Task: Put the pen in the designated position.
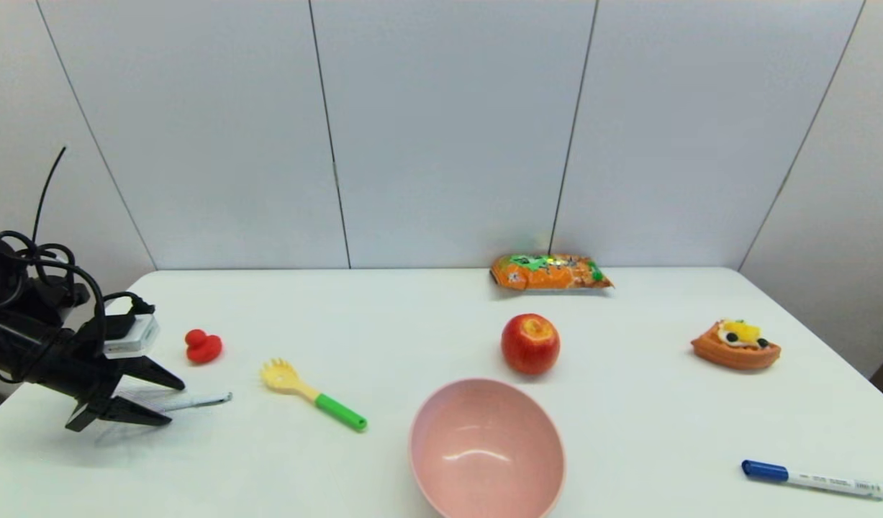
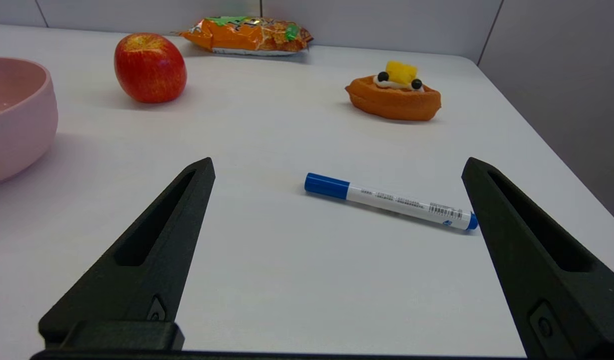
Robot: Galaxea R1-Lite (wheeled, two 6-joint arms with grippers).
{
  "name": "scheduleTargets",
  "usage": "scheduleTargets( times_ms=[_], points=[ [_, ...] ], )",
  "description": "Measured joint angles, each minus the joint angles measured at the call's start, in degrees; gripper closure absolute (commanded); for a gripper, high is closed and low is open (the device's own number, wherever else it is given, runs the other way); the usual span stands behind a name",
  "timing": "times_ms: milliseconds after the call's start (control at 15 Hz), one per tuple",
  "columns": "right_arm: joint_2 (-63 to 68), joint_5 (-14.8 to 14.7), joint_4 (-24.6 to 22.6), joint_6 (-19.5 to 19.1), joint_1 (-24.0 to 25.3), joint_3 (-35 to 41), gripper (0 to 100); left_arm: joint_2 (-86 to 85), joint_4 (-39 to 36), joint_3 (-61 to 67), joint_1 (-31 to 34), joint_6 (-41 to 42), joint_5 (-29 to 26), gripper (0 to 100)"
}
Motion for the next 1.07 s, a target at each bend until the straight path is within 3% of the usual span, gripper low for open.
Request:
scheduleTargets(
  times_ms=[533, 800, 1067],
  points=[
    [0.0, 0.0, 0.0, 0.0, 0.0, 0.0, 0, -7.4, 0.2, -1.7, -0.4, -6.4, 0.1, 0],
    [0.0, 0.0, 0.0, 0.0, 0.0, 0.0, 0, -18.2, 0.4, -3.2, -0.8, -15.6, -0.3, 0],
    [0.0, 0.0, 0.0, 0.0, 0.0, 0.0, 0, -31.2, 0.3, -3.7, -3.5, -31.4, -0.4, 0]
  ],
)
